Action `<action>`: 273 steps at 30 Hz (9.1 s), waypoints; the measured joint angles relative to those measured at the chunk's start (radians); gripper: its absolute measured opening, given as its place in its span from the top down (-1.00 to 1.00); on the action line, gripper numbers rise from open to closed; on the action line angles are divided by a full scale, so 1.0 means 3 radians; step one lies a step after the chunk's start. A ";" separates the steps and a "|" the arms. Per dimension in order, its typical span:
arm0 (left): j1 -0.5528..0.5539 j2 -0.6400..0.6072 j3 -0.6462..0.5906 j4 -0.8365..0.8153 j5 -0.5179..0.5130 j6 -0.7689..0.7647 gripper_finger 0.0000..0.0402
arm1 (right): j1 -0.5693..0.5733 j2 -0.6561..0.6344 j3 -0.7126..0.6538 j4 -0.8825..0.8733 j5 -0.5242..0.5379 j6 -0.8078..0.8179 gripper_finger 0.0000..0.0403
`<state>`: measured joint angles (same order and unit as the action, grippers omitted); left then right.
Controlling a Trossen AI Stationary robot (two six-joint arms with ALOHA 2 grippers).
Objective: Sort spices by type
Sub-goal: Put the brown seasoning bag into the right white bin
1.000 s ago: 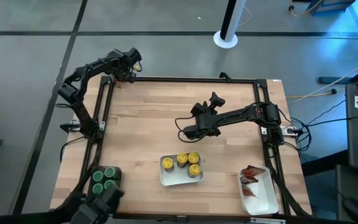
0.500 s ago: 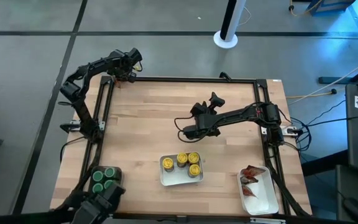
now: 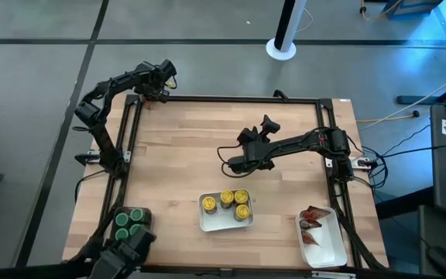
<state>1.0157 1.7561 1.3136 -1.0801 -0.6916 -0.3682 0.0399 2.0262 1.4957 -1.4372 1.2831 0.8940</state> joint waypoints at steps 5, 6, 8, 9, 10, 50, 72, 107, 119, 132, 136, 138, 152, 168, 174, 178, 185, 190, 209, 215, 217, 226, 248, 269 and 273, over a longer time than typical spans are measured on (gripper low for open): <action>0.0000 0.0000 -0.0001 -0.0023 0.0028 0.0017 0.50 | 0.0000 0.0000 0.0000 0.0004 0.0000 0.0000 -0.88; -0.0001 -0.0001 -0.0014 -0.0011 0.0028 0.0021 0.51 | 0.0000 0.0000 0.0000 0.0006 0.0000 0.0000 -0.88; -0.0001 -0.0001 -0.0056 0.0001 0.0019 0.0078 0.54 | 0.0000 0.0000 0.0000 0.0018 0.0000 0.0000 -0.88; -0.0006 -0.0001 -0.0080 0.0008 0.0004 0.0115 0.55 | 0.0000 0.0000 0.0000 0.0018 0.0000 0.0000 -0.88; -0.0013 -0.0002 -0.0105 0.0037 -0.0017 0.0156 0.57 | 0.0000 0.0000 0.0000 0.0019 0.0000 0.0000 -0.88; -0.1556 -0.0010 -0.0154 -0.0142 0.0359 0.0913 1.00 | 0.0696 -0.0178 0.0001 -0.0447 -0.0022 0.0155 -0.88; -0.1087 -0.0453 -0.0286 0.0024 0.0320 0.0561 0.46 | 0.0872 -0.0276 -0.0025 -0.0439 -0.0125 0.0596 -0.88; -0.0954 0.0399 -0.0698 0.0090 0.0479 0.0515 0.79 | 0.0870 -0.0273 -0.0025 -0.0257 -0.0116 0.0607 -0.88; -0.1142 0.0398 -0.0698 0.0175 0.0537 0.0769 0.80 | 0.0870 -0.0272 -0.0025 -0.0249 -0.0115 0.0607 -0.88; -0.1216 0.0885 -0.0688 -0.0014 0.0049 0.0503 0.80 | 0.0870 -0.0271 -0.0025 -0.0240 -0.0149 0.0605 -0.88; -0.1269 0.0836 -0.0689 -0.0003 0.0174 0.0580 0.80 | 0.0870 -0.0271 -0.0025 -0.0243 -0.0145 0.0587 -0.88; -0.1327 0.0802 -0.0688 -0.0004 0.0330 0.0634 0.80 | 0.0870 -0.0271 -0.0025 -0.0244 -0.0144 0.0586 -0.88; -0.2140 0.0518 -0.0688 0.0321 0.0846 0.0704 0.80 | 0.0874 -0.0272 -0.0025 -0.0448 -0.0124 0.0576 -0.88; -0.2822 0.0422 -0.0681 0.1903 0.1702 0.0772 0.80 | 0.0872 -0.0366 -0.0025 -0.0445 -0.0007 0.0139 -0.88; -0.2913 0.0240 -0.0457 0.1754 0.1623 0.0906 0.80 | 0.0844 -0.0692 -0.0025 -0.0448 0.0233 0.0037 -0.88; -0.2936 -0.0231 -0.0448 0.1739 0.1369 0.0969 0.80 | 0.0693 -0.0903 -0.0022 -0.0444 0.0196 -0.0099 -0.88; -0.2860 -0.0767 -0.1029 0.1764 0.0995 0.0862 0.80 | 0.0154 -0.0965 -0.0050 -0.0089 -0.0089 -0.0027 -0.88; -0.2786 -0.0803 -0.1690 0.2491 0.0998 0.0803 0.80 | -0.0279 -0.0963 -0.0303 0.1285 -0.0976 -0.0979 -0.88; -0.2772 -0.0806 -0.2535 0.3837 0.1486 0.0816 0.80 | -0.0725 -0.0960 -0.1032 0.4200 -0.3002 -0.1871 -0.88; -0.2772 -0.0806 -0.2705 0.4002 0.1486 0.0794 0.80 | -0.0724 -0.0960 -0.1032 0.4189 -0.3069 -0.1934 -0.88; -0.2772 -0.0806 -0.2715 0.4015 0.1486 0.0779 0.80 | -0.0724 -0.0959 -0.1032 0.4158 -0.3074 -0.2073 -0.88; -0.2782 -0.1238 -0.2707 0.3893 0.1487 0.0782 0.80 | -0.0724 -0.0959 -0.1032 0.3830 -0.3104 -0.2217 -0.88; -0.2986 -0.0741 -0.2714 0.4321 0.1742 0.0715 0.80 | -0.0788 -0.0430 -0.1028 0.4346 -0.3669 -0.2721 -0.88; -0.3018 -0.0421 -0.2712 0.4457 0.1725 0.0756 0.80 | -0.1249 -0.0294 -0.1034 0.4382 -0.4747 -0.1534 -0.88; -0.3029 -0.0533 -0.2715 0.4419 0.1736 0.0806 0.80 | -0.1248 -0.0300 -0.1034 0.4329 -0.4549 -0.1572 -0.88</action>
<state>0.1071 1.5963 0.4992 0.2454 -0.1707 -0.1264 -0.3347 1.9362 1.1854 -0.1385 -0.0817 0.4225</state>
